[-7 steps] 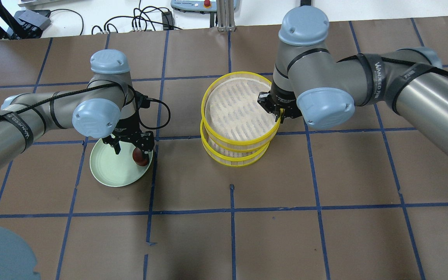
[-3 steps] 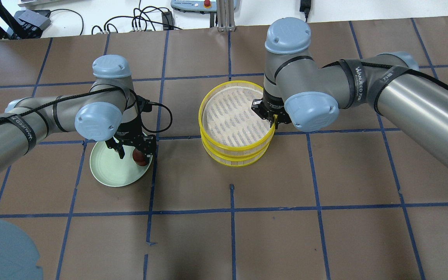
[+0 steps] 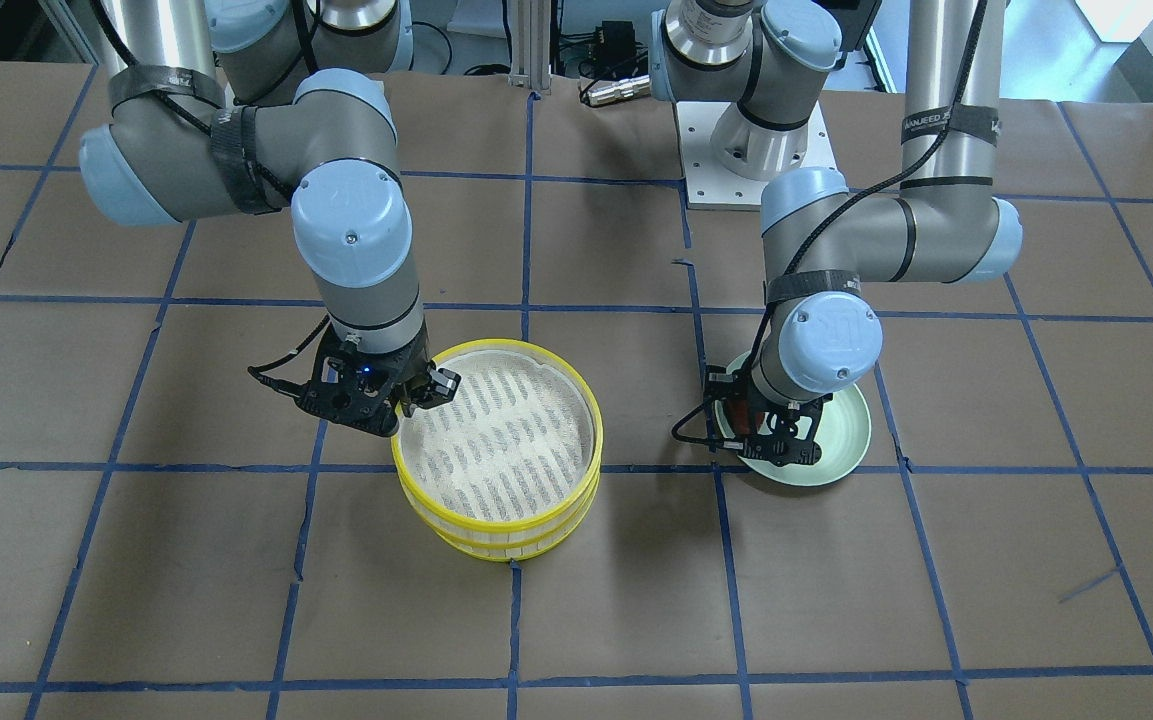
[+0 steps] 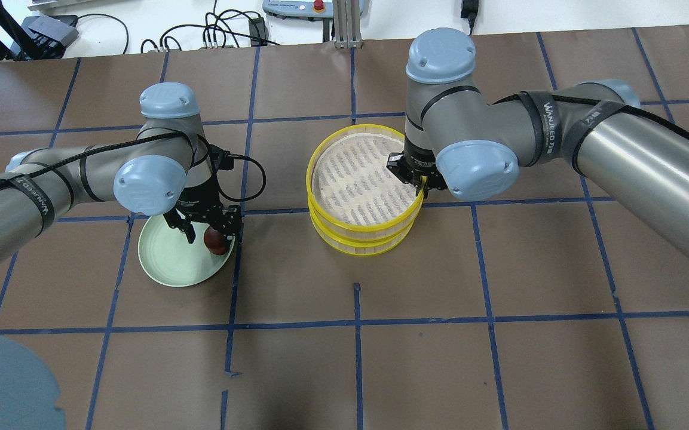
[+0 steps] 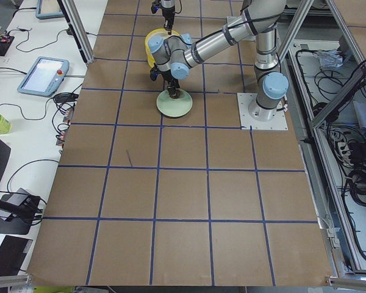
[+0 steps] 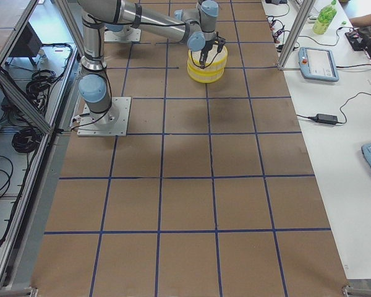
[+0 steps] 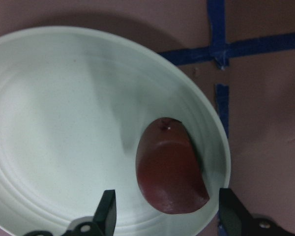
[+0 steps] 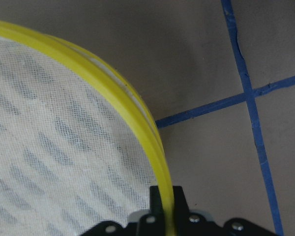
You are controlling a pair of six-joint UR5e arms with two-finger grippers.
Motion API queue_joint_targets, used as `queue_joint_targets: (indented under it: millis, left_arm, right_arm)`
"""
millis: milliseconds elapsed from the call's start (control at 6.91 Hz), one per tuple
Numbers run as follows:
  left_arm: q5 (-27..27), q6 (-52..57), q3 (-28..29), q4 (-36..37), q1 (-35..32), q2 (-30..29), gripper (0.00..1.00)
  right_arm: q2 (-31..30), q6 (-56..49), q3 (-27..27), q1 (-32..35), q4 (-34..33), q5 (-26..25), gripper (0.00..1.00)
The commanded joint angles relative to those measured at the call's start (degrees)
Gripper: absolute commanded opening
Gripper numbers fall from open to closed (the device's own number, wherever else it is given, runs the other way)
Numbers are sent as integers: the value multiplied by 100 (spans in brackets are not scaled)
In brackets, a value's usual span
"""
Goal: Stack buns with steamer
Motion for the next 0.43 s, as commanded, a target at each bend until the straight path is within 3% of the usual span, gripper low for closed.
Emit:
queue_joint_targets:
  millis: [0,289]
  left_arm:
    - [-7,-172,28,9,3,-32,74]
    - [2,-172,29,9,3,-40,66]
  right_arm:
    - [5,21,2,7,4,25,6]
    - [57,-23,3,-1,13,201,7]
